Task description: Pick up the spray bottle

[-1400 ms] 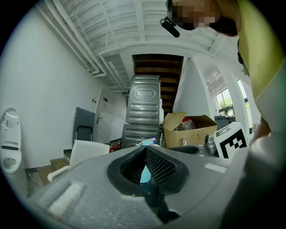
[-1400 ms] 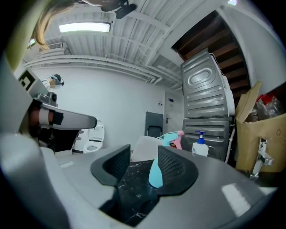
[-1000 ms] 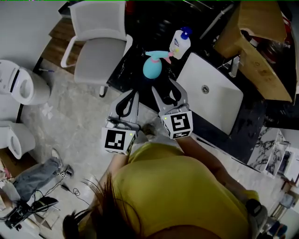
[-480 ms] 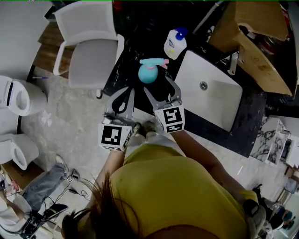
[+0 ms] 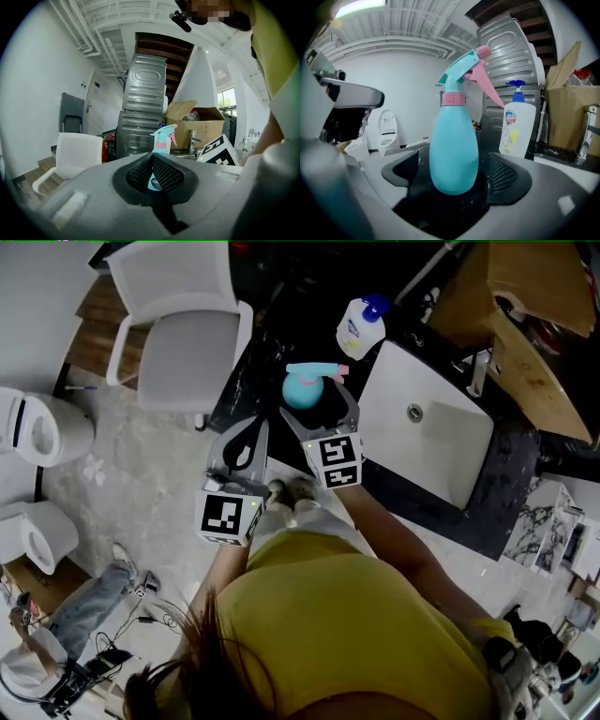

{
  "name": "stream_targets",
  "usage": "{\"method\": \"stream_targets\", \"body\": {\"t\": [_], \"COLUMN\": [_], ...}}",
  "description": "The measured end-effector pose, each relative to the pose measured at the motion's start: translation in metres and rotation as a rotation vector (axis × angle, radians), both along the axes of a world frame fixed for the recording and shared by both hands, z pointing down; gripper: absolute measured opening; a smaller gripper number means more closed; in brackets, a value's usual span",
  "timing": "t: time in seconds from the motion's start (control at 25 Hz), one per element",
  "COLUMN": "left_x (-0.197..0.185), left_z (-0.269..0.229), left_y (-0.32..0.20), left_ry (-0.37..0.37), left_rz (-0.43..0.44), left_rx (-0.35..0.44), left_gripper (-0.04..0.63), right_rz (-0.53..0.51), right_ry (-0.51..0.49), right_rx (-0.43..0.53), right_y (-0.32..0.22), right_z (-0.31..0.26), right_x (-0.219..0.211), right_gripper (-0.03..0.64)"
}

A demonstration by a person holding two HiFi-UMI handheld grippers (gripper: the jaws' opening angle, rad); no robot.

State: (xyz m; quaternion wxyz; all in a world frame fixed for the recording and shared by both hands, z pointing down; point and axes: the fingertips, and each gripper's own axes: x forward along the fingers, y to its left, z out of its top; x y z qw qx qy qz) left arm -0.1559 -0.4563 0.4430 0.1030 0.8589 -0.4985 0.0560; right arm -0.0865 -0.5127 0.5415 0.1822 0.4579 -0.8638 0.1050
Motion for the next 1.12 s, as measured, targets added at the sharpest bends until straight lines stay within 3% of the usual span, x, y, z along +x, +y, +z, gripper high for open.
{"method": "stream_targets", "body": {"t": [0.48, 0.68, 1.12], "left_x": [-0.015, -0.019, -0.015], "left_z": [0.004, 0.008, 0.006], "left_y": [0.007, 0.010, 0.014], "left_ry": [-0.018, -0.021, -0.015], "left_rz": [-0.033, -0.046, -0.036], "left_rx": [-0.020, -0.021, -0.021], "left_gripper": [0.005, 0.005, 0.005], "right_rz": [-0.011, 0.000, -0.031], "right_ry": [0.027, 0.043, 0.051], "right_rx": [-0.056, -0.036, 0.043], "right_y": [-0.021, -0.027, -0.021], "right_z": [0.014, 0.015, -0.012], "right_x": [-0.017, -0.016, -0.017], "right_gripper": [0.442, 0.400, 0.388]}}
